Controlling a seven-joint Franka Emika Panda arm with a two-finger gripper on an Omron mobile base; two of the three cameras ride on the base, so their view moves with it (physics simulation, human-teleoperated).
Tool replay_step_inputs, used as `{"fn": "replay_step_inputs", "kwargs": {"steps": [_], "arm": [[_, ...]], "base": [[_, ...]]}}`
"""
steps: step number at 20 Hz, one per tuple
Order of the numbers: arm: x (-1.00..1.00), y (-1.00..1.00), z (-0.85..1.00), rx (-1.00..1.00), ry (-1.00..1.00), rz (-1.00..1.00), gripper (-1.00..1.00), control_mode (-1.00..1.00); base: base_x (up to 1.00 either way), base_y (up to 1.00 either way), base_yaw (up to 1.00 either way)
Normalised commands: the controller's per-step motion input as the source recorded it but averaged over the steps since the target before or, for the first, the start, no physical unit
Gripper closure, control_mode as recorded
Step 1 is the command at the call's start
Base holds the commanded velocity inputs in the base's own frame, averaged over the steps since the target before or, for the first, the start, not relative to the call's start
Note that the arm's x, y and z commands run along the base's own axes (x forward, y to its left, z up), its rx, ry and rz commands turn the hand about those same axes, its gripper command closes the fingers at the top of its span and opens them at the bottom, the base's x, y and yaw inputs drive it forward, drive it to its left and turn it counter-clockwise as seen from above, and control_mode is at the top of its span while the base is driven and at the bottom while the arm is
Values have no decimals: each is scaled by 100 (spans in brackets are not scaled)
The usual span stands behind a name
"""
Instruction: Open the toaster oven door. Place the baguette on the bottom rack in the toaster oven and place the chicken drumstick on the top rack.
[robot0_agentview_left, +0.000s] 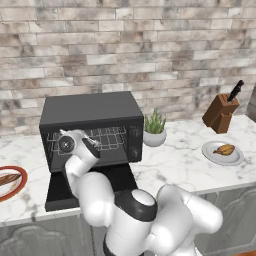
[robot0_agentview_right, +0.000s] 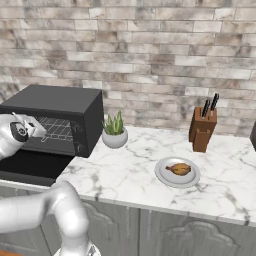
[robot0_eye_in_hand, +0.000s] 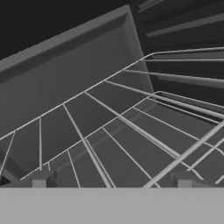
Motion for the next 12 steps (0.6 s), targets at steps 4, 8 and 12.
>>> {"fn": "replay_step_inputs", "kwargs": {"steps": [4,8,12], "arm": [[-33,27,-66,-15,2,0,-100,-100],[-36,25,-65,-15,4,0,-100,-100],[-44,23,-68,-15,7,0,-100,-100]], "base": [[0,0,0],[0,0,0],[0,0,0]]}}
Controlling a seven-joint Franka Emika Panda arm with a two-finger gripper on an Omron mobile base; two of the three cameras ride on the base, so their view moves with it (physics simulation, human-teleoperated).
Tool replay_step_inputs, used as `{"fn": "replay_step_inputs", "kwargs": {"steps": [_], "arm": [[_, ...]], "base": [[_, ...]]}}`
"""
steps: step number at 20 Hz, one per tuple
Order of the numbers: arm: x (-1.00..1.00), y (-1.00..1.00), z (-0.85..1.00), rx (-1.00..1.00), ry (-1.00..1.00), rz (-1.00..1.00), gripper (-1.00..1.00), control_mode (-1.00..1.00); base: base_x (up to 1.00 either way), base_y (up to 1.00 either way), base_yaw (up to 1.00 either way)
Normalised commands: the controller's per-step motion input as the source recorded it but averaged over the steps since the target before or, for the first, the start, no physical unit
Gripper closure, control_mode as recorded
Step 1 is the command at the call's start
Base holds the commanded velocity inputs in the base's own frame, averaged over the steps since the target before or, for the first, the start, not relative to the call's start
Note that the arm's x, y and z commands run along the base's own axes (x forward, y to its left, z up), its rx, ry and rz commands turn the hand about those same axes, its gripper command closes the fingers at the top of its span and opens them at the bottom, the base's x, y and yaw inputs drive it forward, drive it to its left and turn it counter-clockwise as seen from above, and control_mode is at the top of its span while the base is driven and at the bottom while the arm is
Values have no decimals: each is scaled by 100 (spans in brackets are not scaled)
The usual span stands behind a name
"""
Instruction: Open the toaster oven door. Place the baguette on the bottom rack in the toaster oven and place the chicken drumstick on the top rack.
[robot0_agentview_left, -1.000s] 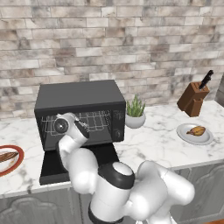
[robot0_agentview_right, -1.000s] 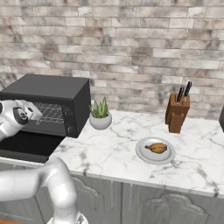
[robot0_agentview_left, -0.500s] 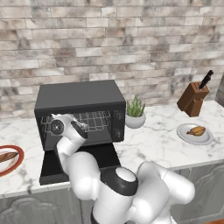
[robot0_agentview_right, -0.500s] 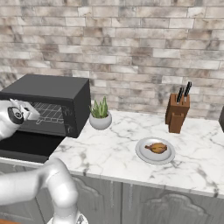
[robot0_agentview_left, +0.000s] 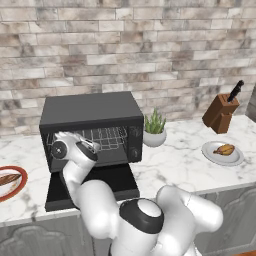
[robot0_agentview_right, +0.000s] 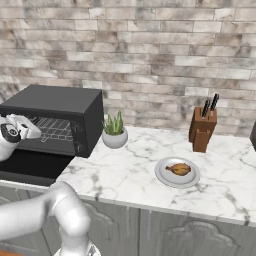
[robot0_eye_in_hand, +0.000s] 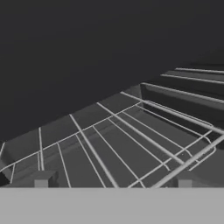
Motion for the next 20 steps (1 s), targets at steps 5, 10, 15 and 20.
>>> {"fn": "replay_step_inputs", "kwargs": {"steps": [5,10,15,20], "arm": [[-48,24,-75,-14,11,0,-100,-100],[-44,20,-78,-10,19,0,-100,-100],[-44,21,-84,-10,21,0,-100,-100],[-54,23,-92,-13,16,0,-100,-100]], "base": [[0,0,0],[0,0,0],[0,0,0],[0,0,0]]}}
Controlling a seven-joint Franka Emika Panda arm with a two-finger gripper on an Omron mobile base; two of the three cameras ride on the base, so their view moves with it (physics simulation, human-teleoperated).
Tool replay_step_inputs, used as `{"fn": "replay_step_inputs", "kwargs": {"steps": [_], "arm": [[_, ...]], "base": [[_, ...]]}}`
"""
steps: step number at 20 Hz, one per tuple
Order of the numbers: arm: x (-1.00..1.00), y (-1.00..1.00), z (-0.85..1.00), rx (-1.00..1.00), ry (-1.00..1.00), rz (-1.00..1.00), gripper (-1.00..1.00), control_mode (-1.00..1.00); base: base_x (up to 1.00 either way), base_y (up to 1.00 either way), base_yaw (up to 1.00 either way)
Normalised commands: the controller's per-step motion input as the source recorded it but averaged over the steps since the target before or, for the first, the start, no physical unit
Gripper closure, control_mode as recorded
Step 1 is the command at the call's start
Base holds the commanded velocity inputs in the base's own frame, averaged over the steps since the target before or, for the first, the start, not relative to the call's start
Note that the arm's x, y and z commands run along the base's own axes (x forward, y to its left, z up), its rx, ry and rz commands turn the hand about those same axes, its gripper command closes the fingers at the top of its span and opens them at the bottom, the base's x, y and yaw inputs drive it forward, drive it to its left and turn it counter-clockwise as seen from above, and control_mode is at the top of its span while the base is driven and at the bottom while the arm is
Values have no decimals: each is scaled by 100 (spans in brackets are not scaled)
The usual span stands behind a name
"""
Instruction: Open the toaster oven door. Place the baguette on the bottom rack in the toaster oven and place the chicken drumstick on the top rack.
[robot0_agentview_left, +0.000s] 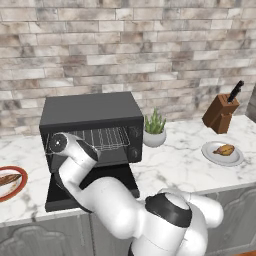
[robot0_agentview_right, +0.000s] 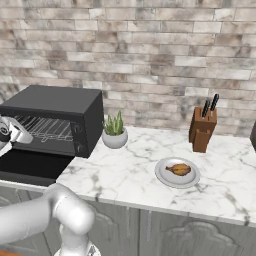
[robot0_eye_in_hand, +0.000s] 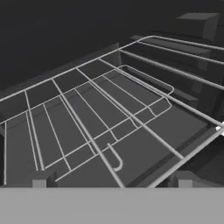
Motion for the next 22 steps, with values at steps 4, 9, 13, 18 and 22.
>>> {"fn": "replay_step_inputs", "kwargs": {"steps": [4,9,13,18,22], "arm": [[-58,23,-91,-14,18,0,-100,-100],[-54,18,-91,-13,22,0,-100,-100],[-52,17,-93,-14,25,0,-100,-100],[-58,17,-94,-14,23,0,-100,-100],[-62,17,-94,-15,21,0,-100,-100]], "base": [[0,0,0],[0,0,0],[0,0,0],[0,0,0],[0,0,0]]}}
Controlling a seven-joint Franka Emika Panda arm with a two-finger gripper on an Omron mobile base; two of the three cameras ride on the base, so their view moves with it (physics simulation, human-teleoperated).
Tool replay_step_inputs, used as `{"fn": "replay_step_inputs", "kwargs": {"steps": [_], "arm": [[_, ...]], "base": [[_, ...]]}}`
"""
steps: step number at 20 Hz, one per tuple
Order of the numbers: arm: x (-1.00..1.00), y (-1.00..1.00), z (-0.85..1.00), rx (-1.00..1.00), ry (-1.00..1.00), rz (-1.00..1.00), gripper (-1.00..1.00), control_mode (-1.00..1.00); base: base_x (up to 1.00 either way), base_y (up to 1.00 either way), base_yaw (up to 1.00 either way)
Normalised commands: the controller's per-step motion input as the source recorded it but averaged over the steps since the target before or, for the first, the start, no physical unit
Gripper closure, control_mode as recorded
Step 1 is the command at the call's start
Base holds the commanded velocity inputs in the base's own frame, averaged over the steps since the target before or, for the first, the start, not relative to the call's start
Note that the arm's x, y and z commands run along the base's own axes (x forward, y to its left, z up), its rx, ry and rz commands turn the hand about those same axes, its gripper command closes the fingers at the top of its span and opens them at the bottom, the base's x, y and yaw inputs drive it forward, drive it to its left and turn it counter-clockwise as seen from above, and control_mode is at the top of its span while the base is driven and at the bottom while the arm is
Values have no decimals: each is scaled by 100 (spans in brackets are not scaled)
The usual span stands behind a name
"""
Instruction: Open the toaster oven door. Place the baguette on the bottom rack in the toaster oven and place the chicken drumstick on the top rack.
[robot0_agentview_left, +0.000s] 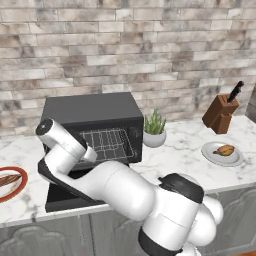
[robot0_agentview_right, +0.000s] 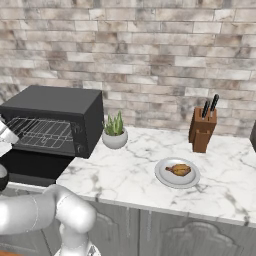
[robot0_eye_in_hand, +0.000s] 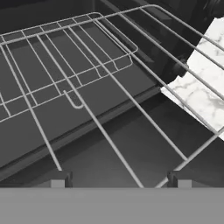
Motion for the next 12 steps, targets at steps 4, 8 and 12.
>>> {"fn": "replay_step_inputs", "kwargs": {"steps": [4,8,12], "arm": [[-65,18,-94,-15,19,0,-100,-100],[-55,13,-89,-14,20,0,-100,-100],[-27,-4,-17,0,10,0,-100,-100]], "base": [[0,0,0],[0,0,0],[0,0,0]]}}
